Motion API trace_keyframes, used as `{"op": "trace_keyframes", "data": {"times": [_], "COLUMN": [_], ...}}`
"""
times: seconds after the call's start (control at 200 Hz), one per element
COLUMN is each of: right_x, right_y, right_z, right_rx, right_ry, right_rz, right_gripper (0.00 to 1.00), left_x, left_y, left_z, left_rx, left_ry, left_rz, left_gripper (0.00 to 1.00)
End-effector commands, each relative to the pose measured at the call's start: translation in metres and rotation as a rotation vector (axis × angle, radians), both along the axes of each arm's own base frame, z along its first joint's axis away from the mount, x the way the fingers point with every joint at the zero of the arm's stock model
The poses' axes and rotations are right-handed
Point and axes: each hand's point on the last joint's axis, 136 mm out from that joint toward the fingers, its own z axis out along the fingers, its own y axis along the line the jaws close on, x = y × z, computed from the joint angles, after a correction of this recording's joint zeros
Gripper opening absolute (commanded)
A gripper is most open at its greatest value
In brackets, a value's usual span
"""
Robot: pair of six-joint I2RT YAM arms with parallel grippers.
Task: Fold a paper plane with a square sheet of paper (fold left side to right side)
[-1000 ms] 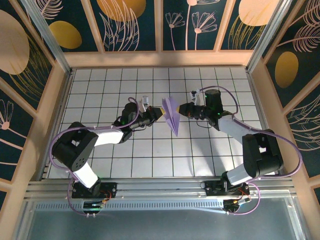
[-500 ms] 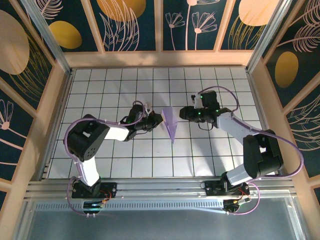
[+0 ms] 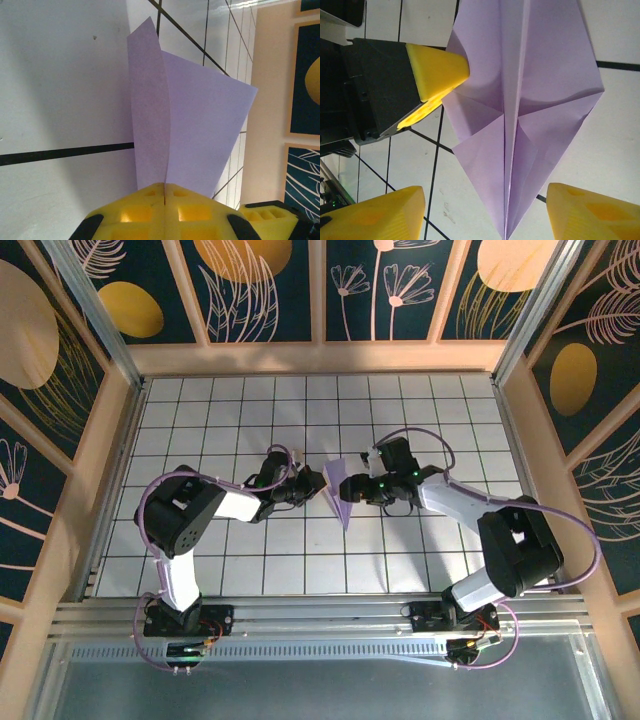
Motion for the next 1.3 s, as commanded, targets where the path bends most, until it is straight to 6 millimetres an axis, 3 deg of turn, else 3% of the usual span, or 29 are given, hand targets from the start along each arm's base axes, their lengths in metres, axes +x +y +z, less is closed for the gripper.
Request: {"op": "trace_keyframes", "data": {"times": [0.0,0.365,0.766,1.296], "right_x": [-0.009,-0.014,-0.007,0.002], "right_y": [0.003,0.021,0.026,0.012], "right_z": [-0.015,-0.024,-0.028,-0.042], "right_rx": [-0.007,0.008,-0.061,-0.257], "right_ry": [0.045,0.065,0.037,0.008], "right_rz": [0.011,0.064,0.076,0.059], "right_gripper": [0.66,0.67,0.66,0.39], "left_x": [0.004,0.003,0.004,0.003], "left_y": [-0.004,-0.005,-0.006,-0.007], "left_z": [0.002,0.001,0.001,-0.001], "left_rx": [-0.021,-0.019,-0.020,-0.005], "left_ry": [0.006,0.010,0.012,0.015], "left_rz": [-0.001,-0.006,-0.008,-0.018], "left_gripper": [0.00,0.00,0.00,0.00]}}
